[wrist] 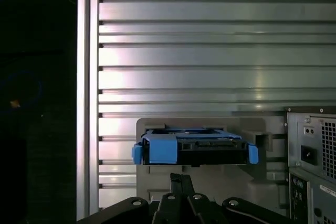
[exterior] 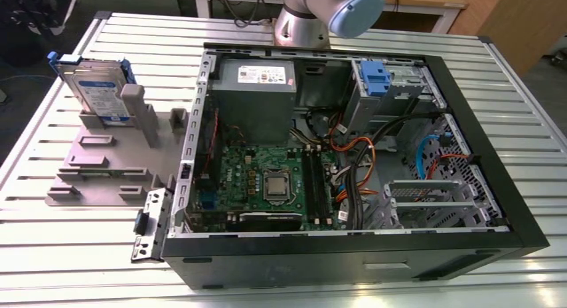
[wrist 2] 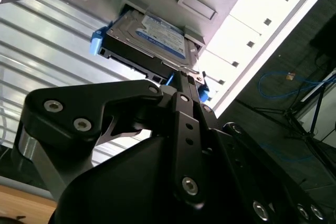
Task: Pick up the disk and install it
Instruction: 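Reach for the disk, then pick up the disk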
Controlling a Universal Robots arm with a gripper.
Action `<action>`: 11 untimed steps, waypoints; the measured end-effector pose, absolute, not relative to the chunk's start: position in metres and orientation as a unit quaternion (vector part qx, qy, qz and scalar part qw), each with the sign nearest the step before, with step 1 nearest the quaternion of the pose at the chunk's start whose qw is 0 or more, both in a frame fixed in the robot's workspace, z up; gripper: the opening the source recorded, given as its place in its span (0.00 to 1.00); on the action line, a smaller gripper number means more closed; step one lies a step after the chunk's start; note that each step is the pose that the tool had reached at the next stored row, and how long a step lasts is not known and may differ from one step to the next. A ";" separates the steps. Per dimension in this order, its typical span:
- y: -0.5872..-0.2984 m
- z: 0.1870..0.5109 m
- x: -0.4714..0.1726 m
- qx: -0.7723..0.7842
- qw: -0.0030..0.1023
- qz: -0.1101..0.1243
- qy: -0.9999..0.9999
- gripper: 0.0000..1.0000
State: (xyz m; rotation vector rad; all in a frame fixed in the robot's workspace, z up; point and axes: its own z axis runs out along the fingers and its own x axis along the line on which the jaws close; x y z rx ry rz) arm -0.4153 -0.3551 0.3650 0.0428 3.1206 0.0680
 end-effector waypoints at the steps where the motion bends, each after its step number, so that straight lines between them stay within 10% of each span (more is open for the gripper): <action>1: -0.355 0.365 -0.417 0.014 0.010 0.022 1.000 0.11; 11: -0.355 0.364 -0.418 0.014 0.010 0.022 1.000 0.11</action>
